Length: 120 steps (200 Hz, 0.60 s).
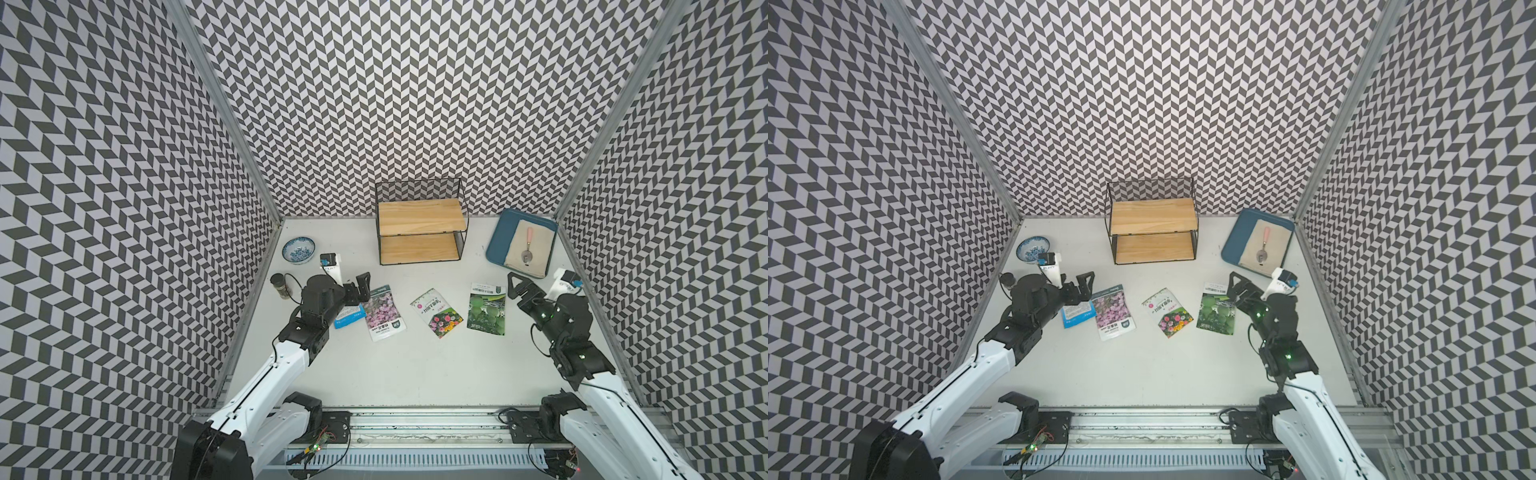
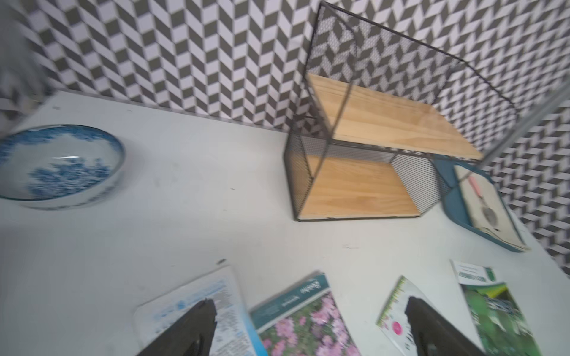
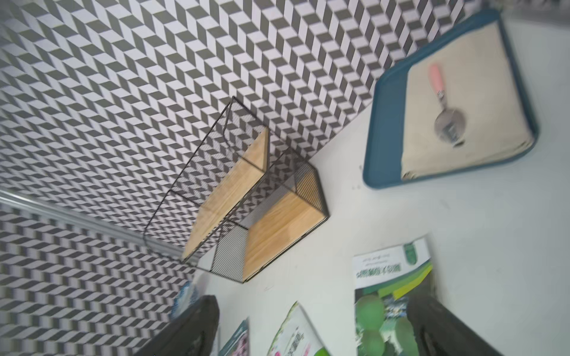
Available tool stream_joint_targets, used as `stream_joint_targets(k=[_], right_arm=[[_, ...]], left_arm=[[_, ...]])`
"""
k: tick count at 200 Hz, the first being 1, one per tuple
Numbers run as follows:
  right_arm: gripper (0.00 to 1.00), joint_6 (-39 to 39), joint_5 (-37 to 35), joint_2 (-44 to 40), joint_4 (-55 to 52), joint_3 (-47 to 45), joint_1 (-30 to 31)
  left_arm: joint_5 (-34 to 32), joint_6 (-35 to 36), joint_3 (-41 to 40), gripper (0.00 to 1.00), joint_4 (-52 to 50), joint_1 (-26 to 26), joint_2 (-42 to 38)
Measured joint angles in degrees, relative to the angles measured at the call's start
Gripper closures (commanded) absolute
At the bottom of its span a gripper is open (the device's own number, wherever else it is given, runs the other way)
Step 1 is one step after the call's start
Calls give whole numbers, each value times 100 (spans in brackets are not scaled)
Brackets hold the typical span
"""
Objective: Take the seed bag off the shelf
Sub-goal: Place the seed packet at the center of the board, then reset both arms
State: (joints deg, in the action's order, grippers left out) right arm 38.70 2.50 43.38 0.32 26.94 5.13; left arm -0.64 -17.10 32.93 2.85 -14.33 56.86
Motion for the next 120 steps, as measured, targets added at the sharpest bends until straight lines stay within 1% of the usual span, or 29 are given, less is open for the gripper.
stream_joint_targets(k=[12, 24, 42, 61, 94, 106, 120], right_arm=[[1, -404, 297, 452, 208, 160, -509], [0, -730, 566, 903, 463, 179, -938], [0, -1174, 763, 1331, 754, 50, -1338], [0, -1602, 774, 1344, 1298, -286, -1397], [0, -2181, 516, 1021, 2614, -1196, -1405], [0, -2354, 391, 1023, 3032, -1440, -1405], [0, -2529, 297, 1132, 3488, -1655, -1405]], left_arm=[[4, 162, -15, 0, 197, 372, 203], [2, 291, -118, 0, 494, 634, 361], [-85, 518, -485, 0, 1029, 916, 472], [-289, 726, -1003, 0, 1672, 1014, 472], [-706, 1185, -2120, 0, 3178, 1119, 361], [-726, 1272, -2396, 0, 3722, 1233, 400], [-649, 1338, -2500, 0, 4271, 1384, 629]])
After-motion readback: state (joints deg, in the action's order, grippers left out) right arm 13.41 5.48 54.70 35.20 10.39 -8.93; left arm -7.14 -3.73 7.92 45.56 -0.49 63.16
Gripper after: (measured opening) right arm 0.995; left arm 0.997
